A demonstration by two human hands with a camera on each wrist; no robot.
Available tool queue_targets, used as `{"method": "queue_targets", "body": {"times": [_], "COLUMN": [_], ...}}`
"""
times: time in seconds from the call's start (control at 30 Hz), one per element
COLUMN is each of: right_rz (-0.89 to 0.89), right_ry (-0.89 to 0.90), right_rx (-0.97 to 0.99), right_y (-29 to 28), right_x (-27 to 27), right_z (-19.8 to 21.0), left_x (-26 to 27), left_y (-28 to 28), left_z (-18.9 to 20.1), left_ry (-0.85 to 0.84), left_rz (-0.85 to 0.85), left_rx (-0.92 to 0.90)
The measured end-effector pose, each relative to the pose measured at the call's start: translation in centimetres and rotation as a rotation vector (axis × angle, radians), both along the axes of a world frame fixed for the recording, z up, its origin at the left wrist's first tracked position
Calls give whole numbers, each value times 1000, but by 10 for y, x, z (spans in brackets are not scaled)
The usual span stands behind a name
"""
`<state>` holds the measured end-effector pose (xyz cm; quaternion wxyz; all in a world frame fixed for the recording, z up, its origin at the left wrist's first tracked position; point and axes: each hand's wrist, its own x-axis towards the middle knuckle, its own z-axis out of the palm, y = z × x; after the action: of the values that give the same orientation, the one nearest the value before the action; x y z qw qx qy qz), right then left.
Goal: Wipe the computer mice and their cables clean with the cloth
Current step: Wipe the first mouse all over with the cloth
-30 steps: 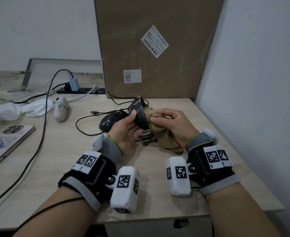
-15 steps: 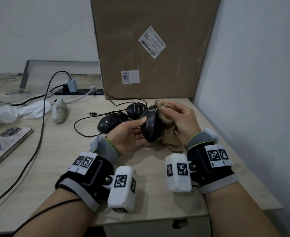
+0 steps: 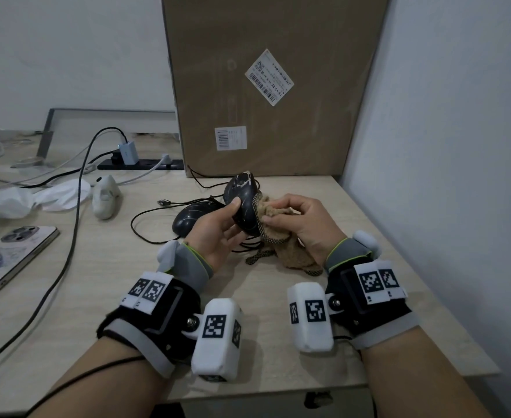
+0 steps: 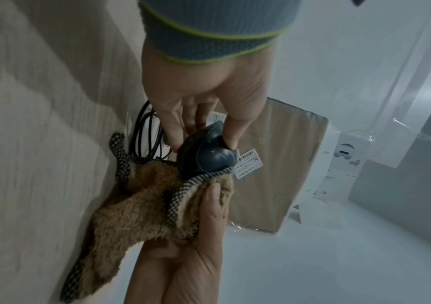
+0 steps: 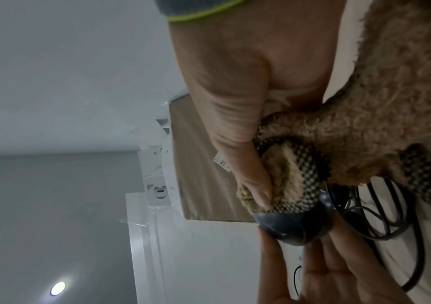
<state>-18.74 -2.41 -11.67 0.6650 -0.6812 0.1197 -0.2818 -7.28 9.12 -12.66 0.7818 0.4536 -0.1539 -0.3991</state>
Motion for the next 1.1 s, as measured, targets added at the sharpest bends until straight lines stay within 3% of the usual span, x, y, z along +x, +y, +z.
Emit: {"method": "queue_targets", "body": {"times": [0.43,0.67,0.9,1.1], "right_rz": [-142,-161,-306,-178], "right_ry": [25,-9,-55,3], "right_rx": [-88,-77,-65,-153], "right_y": [1,0,-10,-7], "right_x": [3,4,6,9], "right_z": [-2,-3,-6,-8], "left_x": [4,2,-3,0], "left_y": [-2,-2,-4,-6], "left_z": [-4,-5,-6,-8], "left_ry": [-89,-113,-238,-224], "left_rz": [17,-4,-49,27], "left_rx": [-30,39,114,91]}}
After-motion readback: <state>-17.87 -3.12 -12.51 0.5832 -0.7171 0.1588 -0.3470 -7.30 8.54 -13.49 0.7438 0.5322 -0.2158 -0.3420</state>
